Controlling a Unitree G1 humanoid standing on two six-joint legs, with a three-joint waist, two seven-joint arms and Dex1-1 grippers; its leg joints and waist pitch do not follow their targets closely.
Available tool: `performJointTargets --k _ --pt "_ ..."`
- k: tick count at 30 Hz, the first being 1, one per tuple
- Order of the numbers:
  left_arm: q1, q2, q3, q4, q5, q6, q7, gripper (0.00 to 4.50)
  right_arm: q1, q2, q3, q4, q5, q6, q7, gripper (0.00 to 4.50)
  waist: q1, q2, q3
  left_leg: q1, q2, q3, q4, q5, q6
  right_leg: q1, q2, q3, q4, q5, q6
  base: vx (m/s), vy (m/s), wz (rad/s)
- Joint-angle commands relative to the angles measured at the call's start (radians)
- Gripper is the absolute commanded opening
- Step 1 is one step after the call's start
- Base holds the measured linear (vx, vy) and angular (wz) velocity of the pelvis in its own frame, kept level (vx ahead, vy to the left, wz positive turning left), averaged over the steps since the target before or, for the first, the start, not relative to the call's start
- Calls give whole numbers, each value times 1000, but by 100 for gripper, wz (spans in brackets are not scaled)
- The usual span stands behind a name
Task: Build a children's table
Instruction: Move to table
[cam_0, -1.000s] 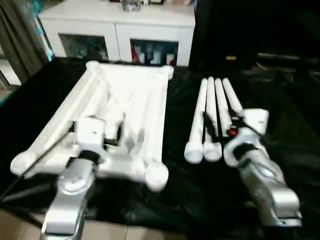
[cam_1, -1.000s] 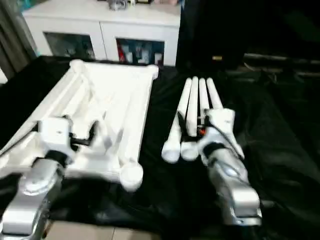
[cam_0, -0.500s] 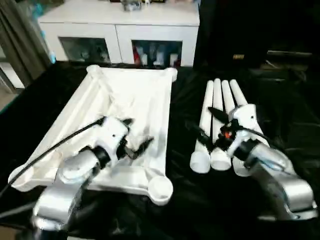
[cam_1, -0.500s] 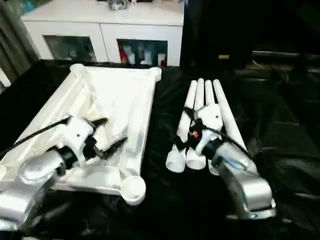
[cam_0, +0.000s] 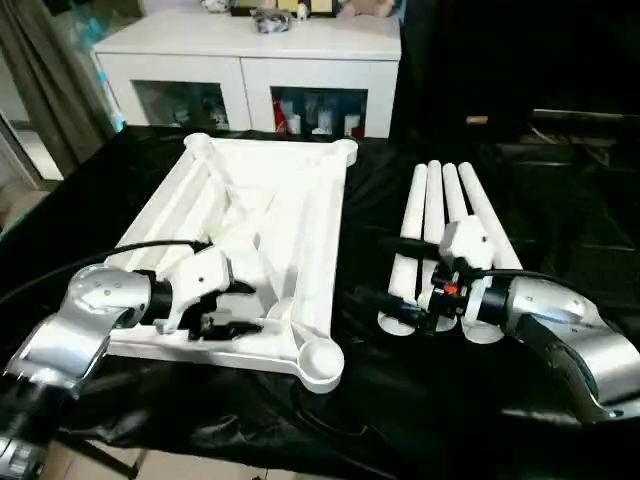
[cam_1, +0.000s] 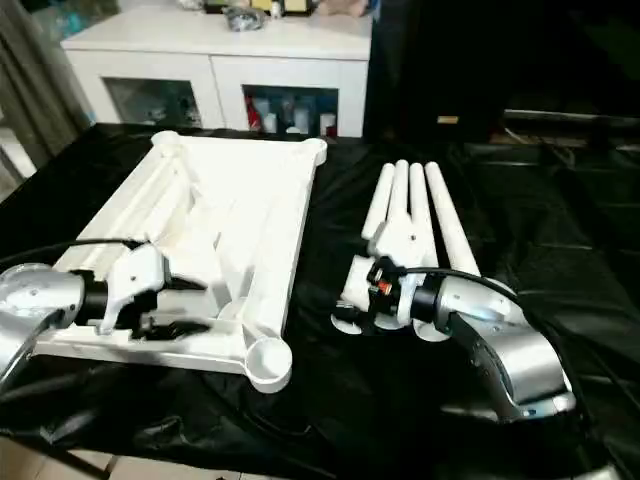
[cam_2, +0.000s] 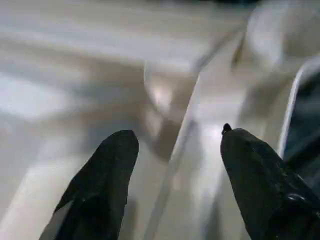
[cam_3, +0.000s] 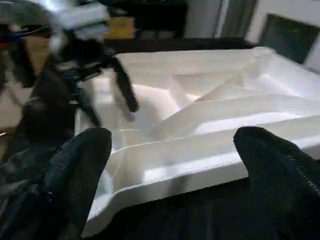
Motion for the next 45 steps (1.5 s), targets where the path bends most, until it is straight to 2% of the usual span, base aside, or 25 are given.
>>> performJointTargets --k 1,3,6,11,12,13,22,27,29,33,34,38,45 --pt "-38 17 -15 62 45 -39 -9 272 -9 -21 23 -25 -7 14 29 443 6 2 -61 -4 72 -22 -88 -84 35 43 -91 54 -73 -9 -257 0 0 0" --pt "-56 18 -26 95 54 -57 -11 262 -8 -28 31 -29 -8 17 40 443 6 -1 -64 -8 71 -21 -85 -60 44 45 -92 52 -69 42 -267 0 0 0" --pt "-89 16 -43 157 65 -88 -33 240 -8 -37 46 -26 -18 14 65 443 10 3 -67 -11 72 -19 -80 -26 58 42 -91 50 -62 109 -283 0 0 0" --pt "-134 -8 -55 248 88 -131 -57 202 -20 -35 59 -11 -34 10 74 443 17 2 -66 -10 78 -16 -82 -49 56 38 -93 49 -63 89 -293 0 0 0" --pt "-143 -14 -57 266 91 -136 -63 193 -23 -34 63 -11 -37 12 73 443 20 16 -66 -8 79 -16 -81 -60 47 36 -94 48 -62 80 -296 0 0 0" --pt "-143 -14 -57 266 91 -136 -63 183 -23 -34 63 -11 -37 12 73 443 19 8 -65 -7 81 -15 -83 -72 41 36 -94 49 -63 80 -298 0 0 0" --pt "-190 -45 -65 378 117 -194 -60 102 -12 -38 68 -12 -62 10 61 443 27 7 -65 -9 83 -14 -85 -74 25 39 -96 50 -63 90 -294 0 0 0" --pt "-185 -62 -62 391 129 -241 -34 58 -10 -32 68 -10 -64 10 52 443 27 2 -62 -9 84 -12 -88 -94 21 37 -98 52 -69 43 -286 0 0 0" --pt "-182 -69 -62 390 139 -270 -12 41 -9 -27 70 -12 -66 12 49 443 28 3 -61 -8 86 -12 -89 -106 18 36 -97 52 -70 22 -284 0 0 0" --pt "-182 -81 -67 390 197 -391 99 18 -8 -17 67 -14 -71 13 43 443 26 1 -63 -11 86 -12 -87 -87 23 38 -97 52 -67 56 -277 0 0 0" --pt "-182 -81 -67 390 197 -391 99 13 -8 -17 67 -14 -71 13 43 443 25 1 -63 -12 85 -12 -87 -83 25 39 -98 52 -67 61 -275 0 0 0" --pt "-175 -72 -69 363 278 -491 220 2 -2 -10 70 -17 -73 10 33 443 21 0 -63 -14 85 -12 -87 -79 25 40 -97 51 -68 51 -263 0 0 0" --pt "-170 -33 -57 317 379 -519 362 2 6 4 77 -15 -84 0 25 443 21 -1 -60 -13 86 -11 -88 -97 19 36 -95 50 -70 24 -259 0 0 0"
